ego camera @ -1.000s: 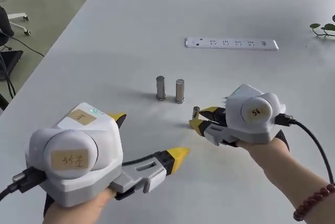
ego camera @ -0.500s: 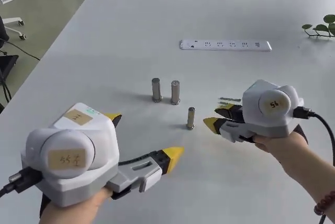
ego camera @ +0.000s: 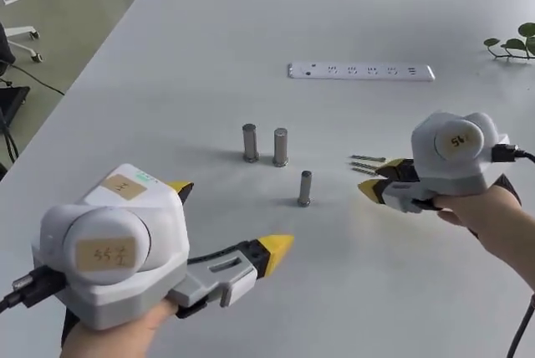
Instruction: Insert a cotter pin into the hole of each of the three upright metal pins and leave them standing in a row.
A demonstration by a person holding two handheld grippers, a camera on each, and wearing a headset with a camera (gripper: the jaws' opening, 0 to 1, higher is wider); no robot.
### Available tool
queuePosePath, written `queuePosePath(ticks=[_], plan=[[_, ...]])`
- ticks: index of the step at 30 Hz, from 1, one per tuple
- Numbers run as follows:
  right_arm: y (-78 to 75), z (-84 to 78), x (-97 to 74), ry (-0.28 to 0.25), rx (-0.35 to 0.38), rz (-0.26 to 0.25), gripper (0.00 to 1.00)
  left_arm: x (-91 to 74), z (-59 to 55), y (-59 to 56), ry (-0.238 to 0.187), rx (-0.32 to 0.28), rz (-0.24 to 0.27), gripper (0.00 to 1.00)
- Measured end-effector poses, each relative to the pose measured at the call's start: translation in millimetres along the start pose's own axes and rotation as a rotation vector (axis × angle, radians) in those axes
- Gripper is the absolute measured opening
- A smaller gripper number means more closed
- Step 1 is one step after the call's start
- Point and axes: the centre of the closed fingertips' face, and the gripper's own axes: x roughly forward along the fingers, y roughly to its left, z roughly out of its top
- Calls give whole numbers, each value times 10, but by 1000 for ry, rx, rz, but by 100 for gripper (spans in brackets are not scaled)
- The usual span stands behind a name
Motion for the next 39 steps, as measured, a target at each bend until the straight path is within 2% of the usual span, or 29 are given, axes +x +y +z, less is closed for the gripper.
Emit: queuePosePath(ticks=[12,26,31,39], plan=[[-166,-68,139,67,26,1,10,4,-33,27,15,5,9,77],[-196,-68,246,151,-68,45,5,-2,-63,68,22,-2,19,75],[-174,-61,269,181,-55,79,1,-11,-75,84,22,-4,23,75],[-198,-61,280,257,-46,113,0,-6,-80,65,24,0,15,74]])
